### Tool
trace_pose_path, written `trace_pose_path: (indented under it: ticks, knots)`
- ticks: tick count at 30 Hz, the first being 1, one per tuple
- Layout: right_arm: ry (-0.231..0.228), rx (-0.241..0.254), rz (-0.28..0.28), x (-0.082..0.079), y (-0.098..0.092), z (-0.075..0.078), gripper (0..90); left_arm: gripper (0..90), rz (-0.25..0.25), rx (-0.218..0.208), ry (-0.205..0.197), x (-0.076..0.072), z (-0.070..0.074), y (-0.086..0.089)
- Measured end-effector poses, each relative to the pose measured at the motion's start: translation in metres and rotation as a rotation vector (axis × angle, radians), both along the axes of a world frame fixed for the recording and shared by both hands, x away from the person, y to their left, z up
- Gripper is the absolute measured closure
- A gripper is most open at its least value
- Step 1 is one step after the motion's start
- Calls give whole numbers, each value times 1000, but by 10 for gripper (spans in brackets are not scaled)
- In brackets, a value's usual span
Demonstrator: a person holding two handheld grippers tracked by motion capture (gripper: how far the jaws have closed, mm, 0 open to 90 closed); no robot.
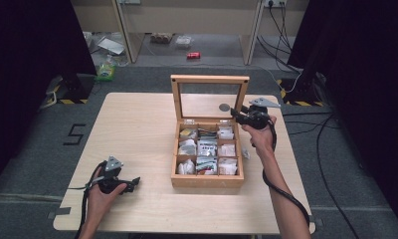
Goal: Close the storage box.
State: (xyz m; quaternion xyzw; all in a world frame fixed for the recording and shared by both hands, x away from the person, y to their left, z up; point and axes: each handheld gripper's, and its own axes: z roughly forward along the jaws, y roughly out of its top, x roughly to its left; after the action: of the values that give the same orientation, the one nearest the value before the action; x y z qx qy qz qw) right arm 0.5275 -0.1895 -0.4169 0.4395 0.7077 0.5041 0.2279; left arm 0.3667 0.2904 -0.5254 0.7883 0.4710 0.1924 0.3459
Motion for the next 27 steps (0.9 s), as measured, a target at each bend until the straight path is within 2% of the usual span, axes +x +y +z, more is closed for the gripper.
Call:
trace_pose_path:
  ticks: [9, 15, 17, 18, 22, 27]
  knots:
    - [-10, -3, 17, -7, 0, 0, 506, 0, 0, 0, 0, 0, 0, 0]
    - [-21, -36, 21, -12, 2, 1, 488, 0, -1, 0, 1, 0, 0, 0]
    - [-1, -24, 1, -14, 1, 2, 496, 0, 0, -1, 1, 0, 0, 0]
    - [5, -2, -7, -15, 1, 2, 506, 0, 0, -1, 0, 0, 0, 0]
    - [10, 36, -3, -17, -4, 1, 532, 0, 0, 0, 0, 0, 0, 0]
    - [8, 30, -4, -21, -4, 1, 534, 0, -1, 0, 2, 0, 0, 0]
